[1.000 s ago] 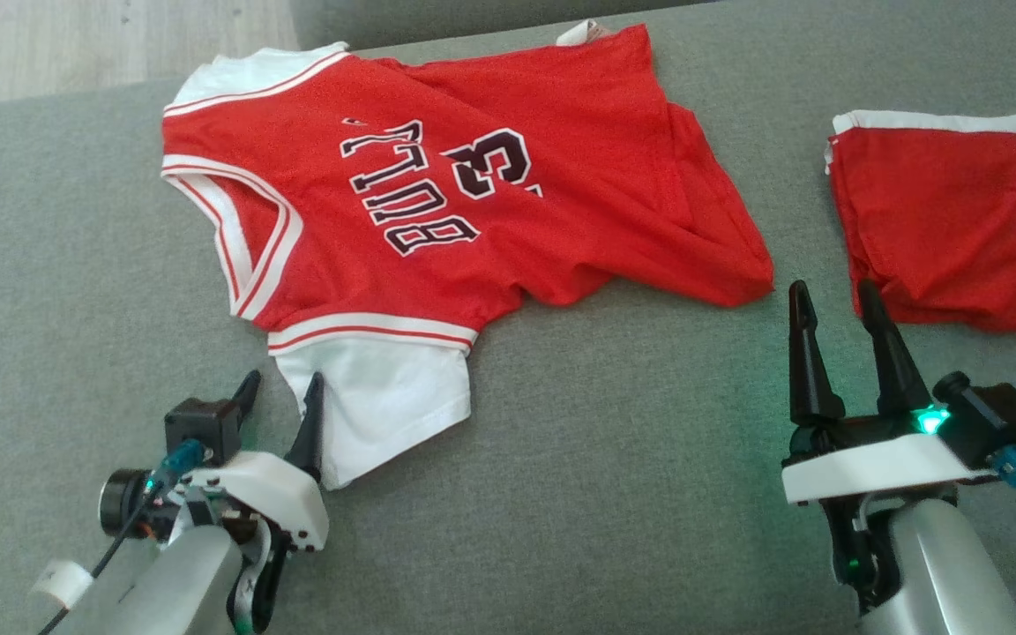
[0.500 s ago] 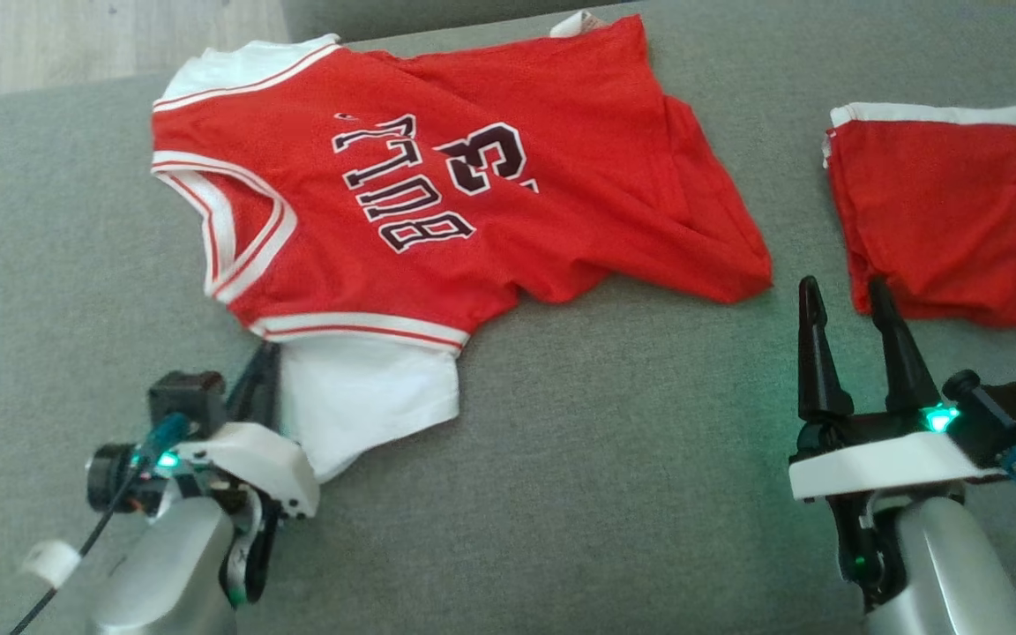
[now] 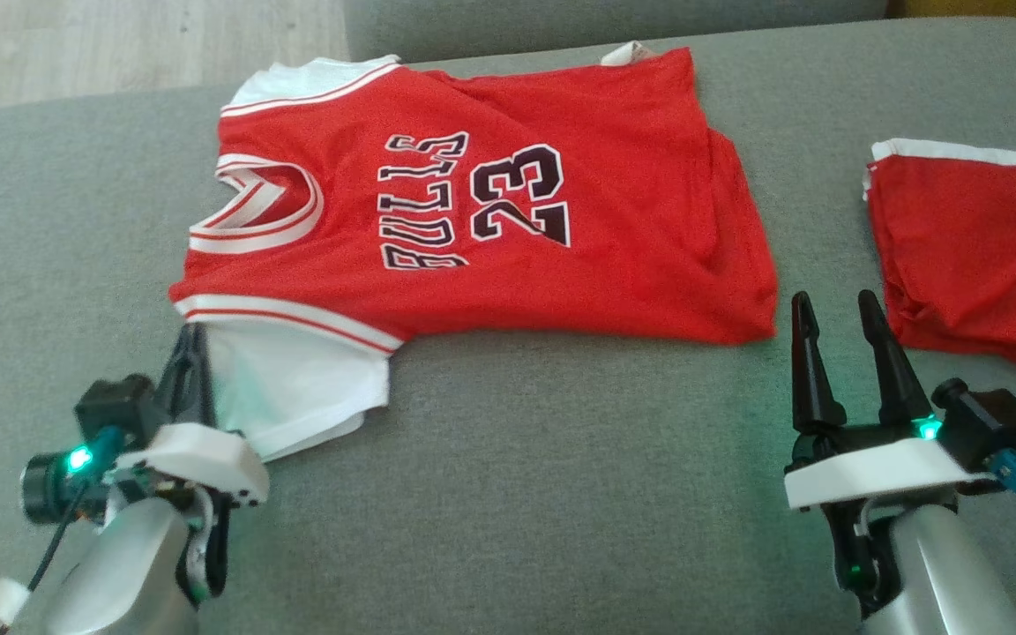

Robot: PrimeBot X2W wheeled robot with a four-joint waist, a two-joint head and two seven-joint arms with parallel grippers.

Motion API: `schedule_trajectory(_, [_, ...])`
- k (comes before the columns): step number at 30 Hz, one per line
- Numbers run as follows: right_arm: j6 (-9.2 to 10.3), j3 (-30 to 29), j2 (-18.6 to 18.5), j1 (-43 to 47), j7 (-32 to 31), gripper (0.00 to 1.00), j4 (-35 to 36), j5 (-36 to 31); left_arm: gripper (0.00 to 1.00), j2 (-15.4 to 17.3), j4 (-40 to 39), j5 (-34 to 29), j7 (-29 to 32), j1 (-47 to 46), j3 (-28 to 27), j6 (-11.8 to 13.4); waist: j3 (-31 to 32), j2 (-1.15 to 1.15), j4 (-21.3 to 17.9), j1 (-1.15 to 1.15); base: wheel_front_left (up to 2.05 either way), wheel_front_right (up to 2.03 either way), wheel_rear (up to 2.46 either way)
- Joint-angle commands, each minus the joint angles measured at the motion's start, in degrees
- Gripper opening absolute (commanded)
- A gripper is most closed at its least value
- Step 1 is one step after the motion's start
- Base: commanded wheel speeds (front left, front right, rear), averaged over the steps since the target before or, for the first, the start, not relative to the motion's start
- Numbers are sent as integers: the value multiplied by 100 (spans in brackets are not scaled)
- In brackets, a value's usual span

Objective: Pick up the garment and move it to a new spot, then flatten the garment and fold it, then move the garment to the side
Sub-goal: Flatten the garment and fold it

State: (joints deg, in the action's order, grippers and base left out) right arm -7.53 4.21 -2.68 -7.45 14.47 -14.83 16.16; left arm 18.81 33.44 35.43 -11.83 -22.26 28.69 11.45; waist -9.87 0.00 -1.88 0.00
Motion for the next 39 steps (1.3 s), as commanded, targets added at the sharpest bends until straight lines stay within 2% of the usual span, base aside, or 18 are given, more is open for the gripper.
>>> schedule_trajectory(1, [4,148,-20,-54,52,100,136,14,0,268,-132,84,-94,-68,-325,82,37,0,56,0,0,0,0])
schedule_trajectory(3, [4,174,-20,-56,52,100,68,-3,0,336,-142,100,-120,-8,-372,108,70,0,120,0,0,0,0])
schedule_trajectory(4, [4,179,-20,-60,52,100,41,-8,3,349,-129,100,-84,16,-347,94,76,0,140,0,0,0,0])
schedule_trajectory(5, [4,188,-20,-68,52,100,9,-16,31,360,-109,92,-18,40,-304,80,81,0,154,0,0,0,0])
schedule_trajectory(6, [4,195,-20,-78,52,100,-19,-24,94,365,-101,76,35,55,-264,82,84,0,170,0,0,0,0])
schedule_trajectory(7, [4,205,-20,-90,52,100,-49,-31,100,366,-104,63,50,58,-250,106,82,0,185,0,0,0,0])
schedule_trajectory(14, [4,248,-20,-259,35,100,-291,-34,100,288,-267,-87,-134,17,-221,254,58,0,313,0,0,0,0])
schedule_trajectory(20, [4,205,-20,-793,-339,100,-763,10,100,83,-647,-232,-258,65,-156,302,-4,0,501,0,0,0,0])
schedule_trajectory(29, [4,108,-20,-1916,-1030,100,-2264,492,100,-87,-793,-351,-289,56,10,230,-181,0,769,0,0,0,0])
schedule_trajectory(39, [4,480,-20,-2696,-872,100,-3538,1009,100,-149,-706,-374,-302,4,41,179,-301,0,857,0,0,0,0])
